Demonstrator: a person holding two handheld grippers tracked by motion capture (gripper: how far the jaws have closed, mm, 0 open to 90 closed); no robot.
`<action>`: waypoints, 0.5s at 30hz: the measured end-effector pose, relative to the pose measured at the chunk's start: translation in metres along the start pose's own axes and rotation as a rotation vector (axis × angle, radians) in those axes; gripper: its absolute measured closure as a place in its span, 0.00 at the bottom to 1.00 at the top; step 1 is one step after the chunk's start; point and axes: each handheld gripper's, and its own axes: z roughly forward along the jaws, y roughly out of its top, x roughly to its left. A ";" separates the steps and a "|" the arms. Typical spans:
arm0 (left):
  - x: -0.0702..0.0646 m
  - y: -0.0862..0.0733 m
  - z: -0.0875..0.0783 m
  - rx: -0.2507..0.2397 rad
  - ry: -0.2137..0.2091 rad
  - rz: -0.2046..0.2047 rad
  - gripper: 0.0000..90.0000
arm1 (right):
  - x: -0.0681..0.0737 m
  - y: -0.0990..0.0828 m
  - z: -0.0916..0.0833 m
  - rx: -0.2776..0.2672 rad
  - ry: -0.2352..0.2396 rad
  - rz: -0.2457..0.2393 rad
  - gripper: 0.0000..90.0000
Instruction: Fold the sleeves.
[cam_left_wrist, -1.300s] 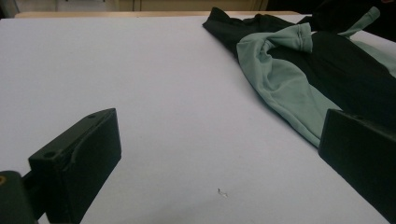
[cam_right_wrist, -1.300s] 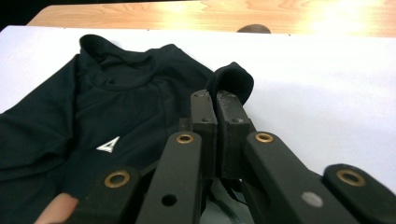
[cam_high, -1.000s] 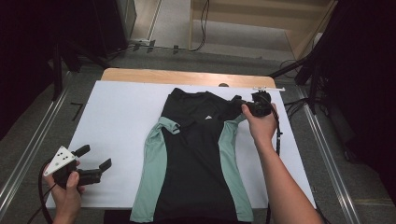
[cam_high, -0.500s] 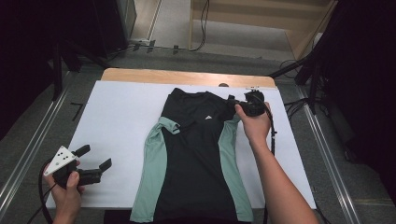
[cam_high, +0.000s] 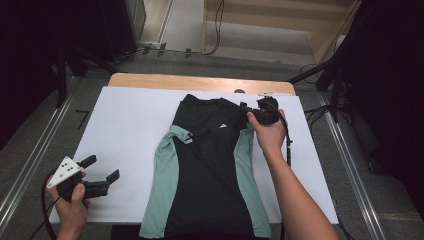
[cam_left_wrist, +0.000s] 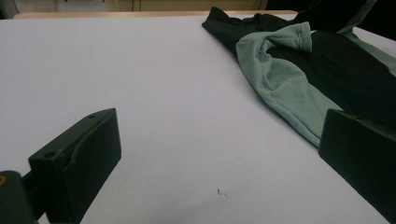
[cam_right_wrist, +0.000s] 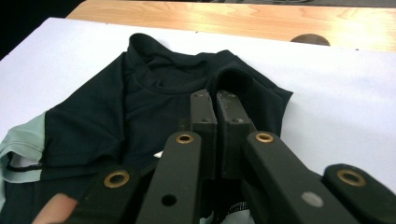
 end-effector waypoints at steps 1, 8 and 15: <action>0.000 0.000 0.000 0.000 0.000 -0.001 0.00 | 0.001 0.000 0.001 0.002 -0.001 -0.003 0.95; 0.000 0.000 0.000 -0.001 0.001 -0.001 0.00 | 0.008 0.002 0.004 0.010 0.004 -0.016 0.95; 0.000 0.000 0.000 -0.001 0.003 0.002 0.00 | 0.017 0.002 0.010 0.023 0.012 -0.039 0.95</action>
